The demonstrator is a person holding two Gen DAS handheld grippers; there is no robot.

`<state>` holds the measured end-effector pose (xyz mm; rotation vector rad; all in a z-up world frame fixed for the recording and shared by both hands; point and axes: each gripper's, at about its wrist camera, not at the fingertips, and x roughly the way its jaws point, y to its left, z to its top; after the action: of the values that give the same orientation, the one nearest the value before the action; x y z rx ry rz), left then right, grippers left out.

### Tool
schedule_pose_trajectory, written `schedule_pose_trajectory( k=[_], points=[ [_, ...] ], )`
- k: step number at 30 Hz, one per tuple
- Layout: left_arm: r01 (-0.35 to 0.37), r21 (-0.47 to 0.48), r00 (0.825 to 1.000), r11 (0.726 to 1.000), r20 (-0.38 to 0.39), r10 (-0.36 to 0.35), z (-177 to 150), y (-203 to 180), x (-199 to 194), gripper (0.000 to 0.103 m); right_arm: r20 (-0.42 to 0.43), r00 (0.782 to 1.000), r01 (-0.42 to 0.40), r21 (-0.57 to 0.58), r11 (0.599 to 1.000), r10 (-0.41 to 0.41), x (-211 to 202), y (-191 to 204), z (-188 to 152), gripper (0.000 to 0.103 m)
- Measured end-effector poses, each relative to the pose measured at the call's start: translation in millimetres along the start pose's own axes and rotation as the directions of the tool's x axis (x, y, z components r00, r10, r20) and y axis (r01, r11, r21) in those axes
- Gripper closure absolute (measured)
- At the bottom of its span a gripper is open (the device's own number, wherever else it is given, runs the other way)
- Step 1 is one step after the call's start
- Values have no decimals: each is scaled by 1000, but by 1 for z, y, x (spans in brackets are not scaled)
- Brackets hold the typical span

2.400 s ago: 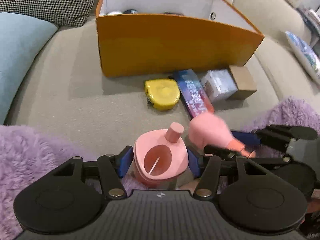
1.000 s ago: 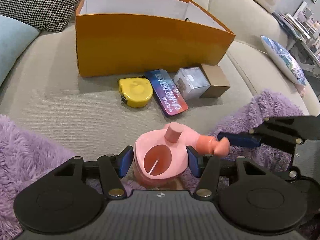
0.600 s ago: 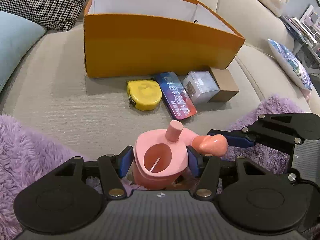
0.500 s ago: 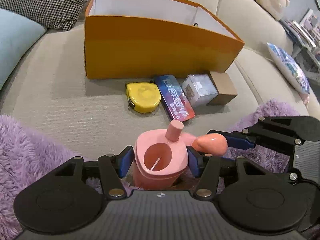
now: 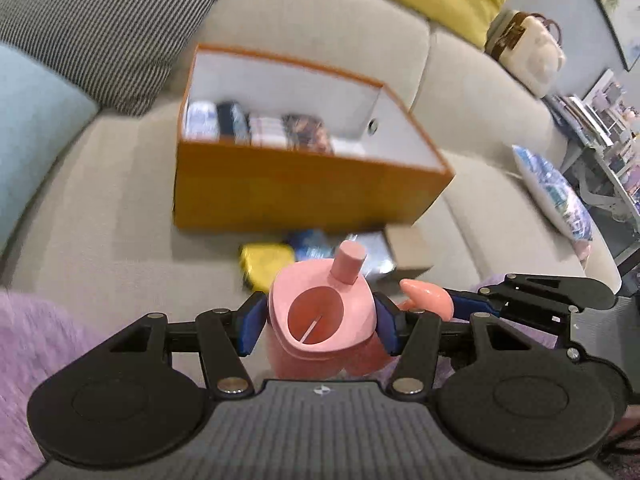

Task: Organize rigid objects
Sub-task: 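Lift the pink cup and pump bottle and carry both over the orange box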

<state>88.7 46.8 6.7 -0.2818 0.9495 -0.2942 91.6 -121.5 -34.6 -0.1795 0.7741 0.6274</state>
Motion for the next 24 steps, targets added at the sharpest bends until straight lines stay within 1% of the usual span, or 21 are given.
schedule_pose_trajectory(
  k=[4, 7, 11, 14, 17, 21, 24],
  points=[
    [28, 35, 999, 999, 36, -29, 31, -15, -13, 39, 48, 999, 11, 49, 999, -13, -20, -17, 22, 77],
    [34, 72, 997, 997, 65, -39, 57, -27, -17, 39, 78, 997, 21, 68, 997, -26, -33, -32, 43, 77],
    [51, 108, 994, 993, 90, -61, 95, -36, -10, 39, 117, 992, 26, 119, 993, -40, -44, -60, 76, 77],
    [62, 122, 993, 991, 96, -74, 120, -39, 4, 39, 128, 990, 36, 165, 986, -58, -42, -85, 103, 77],
    [68, 131, 993, 989, 82, -80, 141, -38, 27, 39, 123, 988, 65, 198, 978, -91, -29, -109, 124, 77],
    [91, 146, 994, 985, 53, -100, 164, -34, 66, 39, 84, 987, 112, 227, 967, -134, 8, -139, 143, 77],
    [74, 131, 996, 989, 37, -80, 176, -26, 93, 39, 46, 986, 142, 242, 960, -157, 40, -164, 151, 77]
  ],
)
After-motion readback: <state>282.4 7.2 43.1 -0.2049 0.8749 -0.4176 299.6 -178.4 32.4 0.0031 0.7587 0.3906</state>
